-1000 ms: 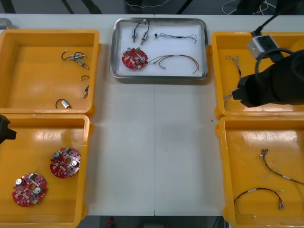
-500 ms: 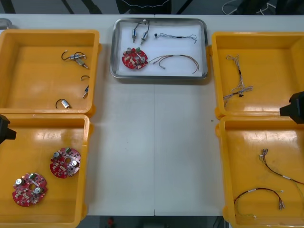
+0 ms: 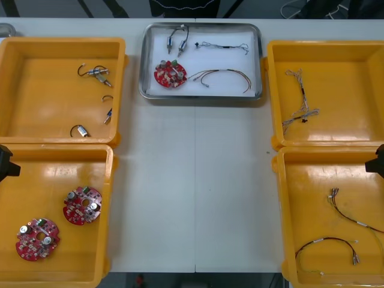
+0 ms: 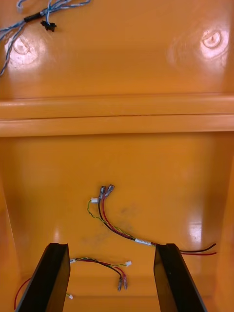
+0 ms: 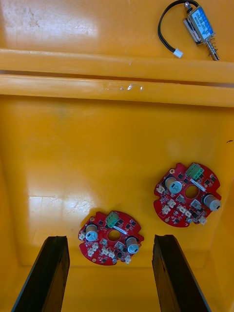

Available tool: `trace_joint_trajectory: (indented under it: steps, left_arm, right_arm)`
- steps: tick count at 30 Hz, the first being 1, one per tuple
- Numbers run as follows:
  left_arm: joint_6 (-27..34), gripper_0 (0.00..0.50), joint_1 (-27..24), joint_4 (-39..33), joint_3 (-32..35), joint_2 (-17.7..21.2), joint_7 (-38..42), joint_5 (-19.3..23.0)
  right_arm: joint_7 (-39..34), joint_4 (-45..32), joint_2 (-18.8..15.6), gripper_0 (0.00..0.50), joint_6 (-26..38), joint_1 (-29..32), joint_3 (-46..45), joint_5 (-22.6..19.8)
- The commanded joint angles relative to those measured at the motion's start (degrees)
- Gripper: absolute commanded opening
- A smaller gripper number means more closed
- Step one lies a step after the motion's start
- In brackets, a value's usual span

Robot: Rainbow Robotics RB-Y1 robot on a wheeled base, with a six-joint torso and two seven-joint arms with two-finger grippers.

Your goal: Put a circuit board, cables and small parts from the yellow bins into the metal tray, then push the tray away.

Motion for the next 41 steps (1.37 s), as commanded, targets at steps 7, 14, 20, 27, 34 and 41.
trace_joint_trajectory:
  steps: [7,14,20,27,34,41]
  left_arm:
    - [-0.5,0.5,0.9,-1.6,1.7,2.3,-2.1,0.4]
    - [-0.5,0.5,0.9,-1.6,1.7,2.3,-2.1,0.4]
    - [-0.5,0.5,0.9,-1.6,1.7,2.3,-2.1,0.4]
    - [-0.5,0.5,0.9,-1.6,1.7,2.3,-2.1,0.4]
    - [-0.5,0.5,0.9,-1.6,1.7,2.3,-2.1,0.4]
    - [-0.5,0.5,0.9,-1.6,1.7,2.3,-2.1,0.4]
  right_arm:
    - [-2.4,-1.7,-2.6,0.5,0.2,2.1,-1.7,0.5]
    - [-2.7,-1.7,-2.6,0.5,0.2,2.4,-1.7,0.6]
    - [-2.7,-1.7,-2.6,0.5,0.2,2.4,-1.7,0.6]
    - [-2.7,-1.7,-2.6,0.5,0.2,2.4,-1.7,0.6]
    - [-2.7,-1.7,-2.6,0.5,0.2,2.4,-1.7,0.6]
    - [-2.7,-1.7,-2.6,0.5,0.2,2.4,-1.7,0.6]
